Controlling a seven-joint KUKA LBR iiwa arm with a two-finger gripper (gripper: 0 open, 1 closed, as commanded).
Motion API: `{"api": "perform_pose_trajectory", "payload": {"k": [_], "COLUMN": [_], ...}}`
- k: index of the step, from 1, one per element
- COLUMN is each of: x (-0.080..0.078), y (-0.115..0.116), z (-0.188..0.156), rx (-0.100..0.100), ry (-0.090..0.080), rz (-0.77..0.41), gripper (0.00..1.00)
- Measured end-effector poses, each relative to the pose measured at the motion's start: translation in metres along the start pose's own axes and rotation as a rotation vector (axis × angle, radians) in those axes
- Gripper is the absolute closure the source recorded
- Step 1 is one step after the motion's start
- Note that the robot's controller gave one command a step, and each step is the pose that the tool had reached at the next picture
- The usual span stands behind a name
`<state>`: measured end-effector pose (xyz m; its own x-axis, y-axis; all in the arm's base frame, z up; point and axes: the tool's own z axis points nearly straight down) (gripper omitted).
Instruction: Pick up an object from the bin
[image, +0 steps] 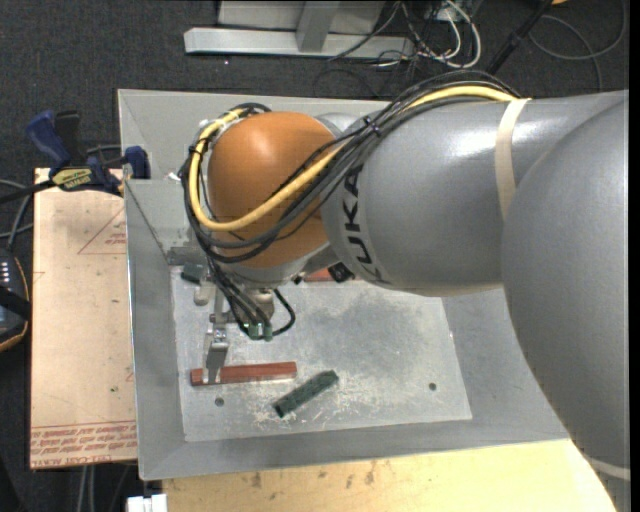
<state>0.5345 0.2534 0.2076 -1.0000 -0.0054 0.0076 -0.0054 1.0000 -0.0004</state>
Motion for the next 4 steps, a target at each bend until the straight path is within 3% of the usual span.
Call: {"api": "perform_pose_trajectory", "payload": {"k": [1,2,3,4], "x": [-0.002,0.017,0.028,0.028], "y": [-0.002,-0.020,-0.028,-0.028], "z": [-0.005,0.048,0.120,0.120], "rx": [-0.002,-0.004,-0.001,-0.001], "ry": [-0.008,-0.012,-0.007,-0.007], "rz": [0.005,-0.007,-0.160,-0.160], "gripper": [0.00,0.00,1.00,1.00]}}
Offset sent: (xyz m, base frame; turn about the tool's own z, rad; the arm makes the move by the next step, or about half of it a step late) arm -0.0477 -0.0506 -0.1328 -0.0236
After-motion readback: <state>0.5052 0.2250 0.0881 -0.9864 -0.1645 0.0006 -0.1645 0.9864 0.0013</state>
